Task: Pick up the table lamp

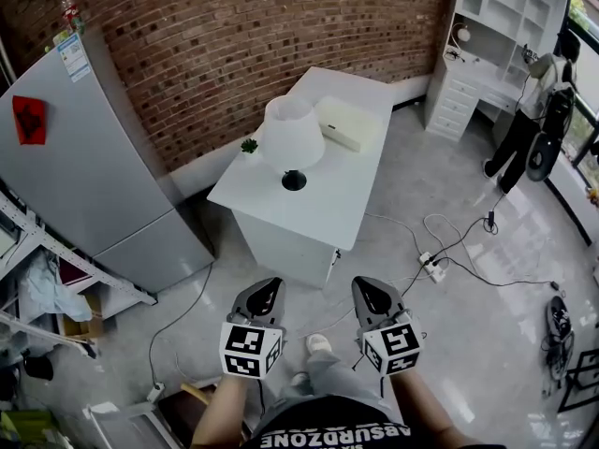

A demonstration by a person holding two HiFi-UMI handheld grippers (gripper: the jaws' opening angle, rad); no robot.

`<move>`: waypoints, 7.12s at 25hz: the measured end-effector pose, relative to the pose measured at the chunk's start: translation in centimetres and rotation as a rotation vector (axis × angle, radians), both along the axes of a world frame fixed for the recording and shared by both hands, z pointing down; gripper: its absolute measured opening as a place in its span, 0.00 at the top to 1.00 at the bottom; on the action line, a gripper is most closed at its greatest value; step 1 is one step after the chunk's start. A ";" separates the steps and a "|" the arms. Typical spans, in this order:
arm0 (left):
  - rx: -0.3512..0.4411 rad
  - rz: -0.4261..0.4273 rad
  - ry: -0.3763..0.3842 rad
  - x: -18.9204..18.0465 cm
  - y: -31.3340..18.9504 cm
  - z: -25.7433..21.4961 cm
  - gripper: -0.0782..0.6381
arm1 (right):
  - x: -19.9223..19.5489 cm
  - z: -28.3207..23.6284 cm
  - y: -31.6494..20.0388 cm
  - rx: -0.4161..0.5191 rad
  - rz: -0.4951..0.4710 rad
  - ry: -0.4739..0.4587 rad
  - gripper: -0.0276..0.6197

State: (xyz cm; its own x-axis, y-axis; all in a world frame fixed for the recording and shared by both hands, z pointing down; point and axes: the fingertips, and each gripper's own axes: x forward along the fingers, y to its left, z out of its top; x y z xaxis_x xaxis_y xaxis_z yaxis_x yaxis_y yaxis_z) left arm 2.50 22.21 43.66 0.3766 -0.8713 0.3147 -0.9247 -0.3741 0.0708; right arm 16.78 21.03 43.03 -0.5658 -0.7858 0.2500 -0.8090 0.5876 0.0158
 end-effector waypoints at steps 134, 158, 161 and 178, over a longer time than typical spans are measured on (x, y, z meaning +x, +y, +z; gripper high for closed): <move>-0.439 0.612 0.802 -12.6 -47.7 12.2 0.57 | -13.2 11.3 -46.8 -0.618 -0.282 -0.913 0.63; -0.369 0.568 0.841 -14.5 -48.2 11.0 0.66 | -14.4 9.2 -47.4 -0.575 -0.354 -0.922 0.78; -0.356 0.570 0.820 -14.5 -48.3 10.7 0.66 | -14.3 8.8 -47.3 -0.567 -0.364 -0.908 0.78; -0.247 0.601 0.754 -14.3 -48.8 6.9 0.66 | -14.2 5.7 -47.7 -0.497 -0.422 -0.841 0.78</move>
State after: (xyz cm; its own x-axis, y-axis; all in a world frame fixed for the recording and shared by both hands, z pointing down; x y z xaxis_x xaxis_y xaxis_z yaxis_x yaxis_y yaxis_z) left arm -11.84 -26.58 50.52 0.9100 -0.4124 -0.0418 -0.2675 -0.6613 0.7008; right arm 2.59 -26.70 48.73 -0.9086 -0.4031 -0.1094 -0.1777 0.6101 -0.7722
